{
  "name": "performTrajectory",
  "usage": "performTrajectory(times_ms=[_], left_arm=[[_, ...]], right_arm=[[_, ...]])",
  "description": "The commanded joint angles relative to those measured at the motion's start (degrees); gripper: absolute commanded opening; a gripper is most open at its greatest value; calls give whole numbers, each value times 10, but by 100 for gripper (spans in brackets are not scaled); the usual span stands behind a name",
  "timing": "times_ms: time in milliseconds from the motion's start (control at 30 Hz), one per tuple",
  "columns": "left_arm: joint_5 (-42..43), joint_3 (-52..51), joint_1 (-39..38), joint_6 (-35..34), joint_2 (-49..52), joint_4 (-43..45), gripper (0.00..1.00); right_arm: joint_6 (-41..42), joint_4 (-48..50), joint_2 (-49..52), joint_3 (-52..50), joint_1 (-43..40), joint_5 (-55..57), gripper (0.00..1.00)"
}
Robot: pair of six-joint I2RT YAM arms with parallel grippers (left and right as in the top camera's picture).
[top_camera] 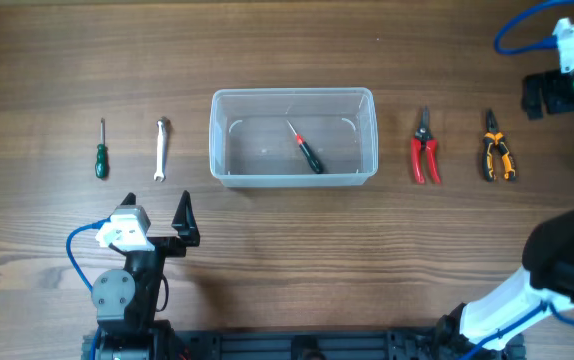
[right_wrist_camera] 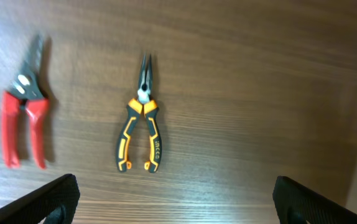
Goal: Pack container
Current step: 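Move the right gripper back over the orange-black pliers, then lower the right gripper and grasp the orange-black pliers at the joint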
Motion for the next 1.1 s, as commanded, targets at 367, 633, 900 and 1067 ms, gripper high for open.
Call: performTrajectory(times_ms=[367,633,900,1067], left_arm=[[-2,-4,4,-7,-4,0,100],[-2,-4,4,-7,-4,0,100],[-2,-4,4,-7,-4,0,100],[-2,-4,4,-7,-4,0,100]], right_arm=[[-27,1,149,2,-38,-11,100],[2,4,176,-9,-58,-11,100],[7,42,176,-49,-56,-11,100],[9,54,176,-64,-54,-11,100]])
